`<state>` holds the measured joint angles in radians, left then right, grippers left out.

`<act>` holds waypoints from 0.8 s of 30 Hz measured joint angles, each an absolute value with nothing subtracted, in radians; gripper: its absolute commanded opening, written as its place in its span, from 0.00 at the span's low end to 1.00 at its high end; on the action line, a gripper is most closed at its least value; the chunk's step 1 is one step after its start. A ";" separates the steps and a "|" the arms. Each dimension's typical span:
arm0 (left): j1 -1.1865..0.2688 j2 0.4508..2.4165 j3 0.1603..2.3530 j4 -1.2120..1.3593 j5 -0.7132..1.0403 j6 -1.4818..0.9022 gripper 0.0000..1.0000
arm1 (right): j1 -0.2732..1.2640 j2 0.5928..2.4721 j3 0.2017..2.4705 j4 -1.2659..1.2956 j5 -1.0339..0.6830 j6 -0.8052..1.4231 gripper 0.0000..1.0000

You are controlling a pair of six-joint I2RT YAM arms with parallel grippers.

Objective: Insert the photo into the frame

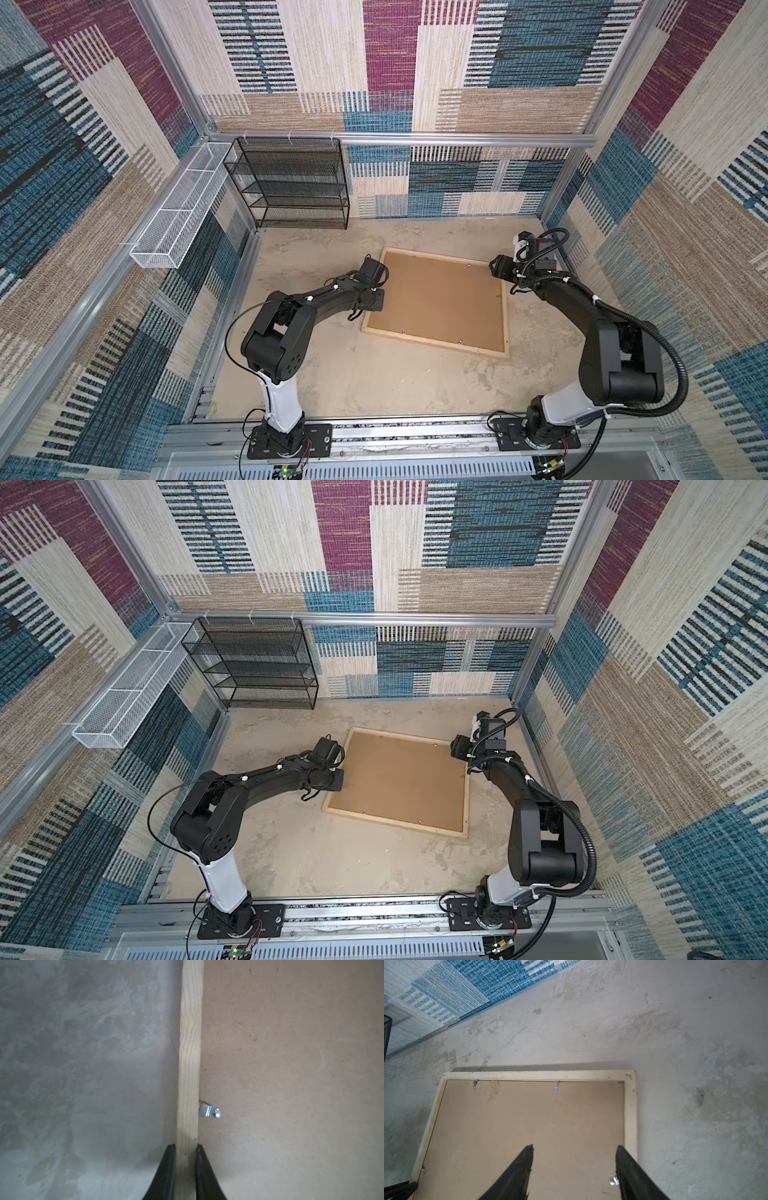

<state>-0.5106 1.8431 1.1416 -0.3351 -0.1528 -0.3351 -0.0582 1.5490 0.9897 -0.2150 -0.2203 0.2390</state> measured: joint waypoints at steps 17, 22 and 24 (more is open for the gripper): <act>-0.395 1.797 1.111 -0.379 -0.255 -0.330 0.34 | -0.008 1.697 0.994 -0.220 -0.278 0.212 0.55; -0.387 1.797 1.152 -0.410 -0.305 -0.338 0.37 | 0.047 1.735 1.024 -0.237 -0.272 0.197 0.52; -0.384 1.792 1.148 -0.424 -0.311 -0.342 0.38 | 0.067 1.749 1.032 -0.250 -0.247 0.186 0.50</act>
<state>-0.3836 1.7924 1.1484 -0.4240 -0.3107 -0.3424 0.0669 1.7493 1.0317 -0.2501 -0.2466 0.1864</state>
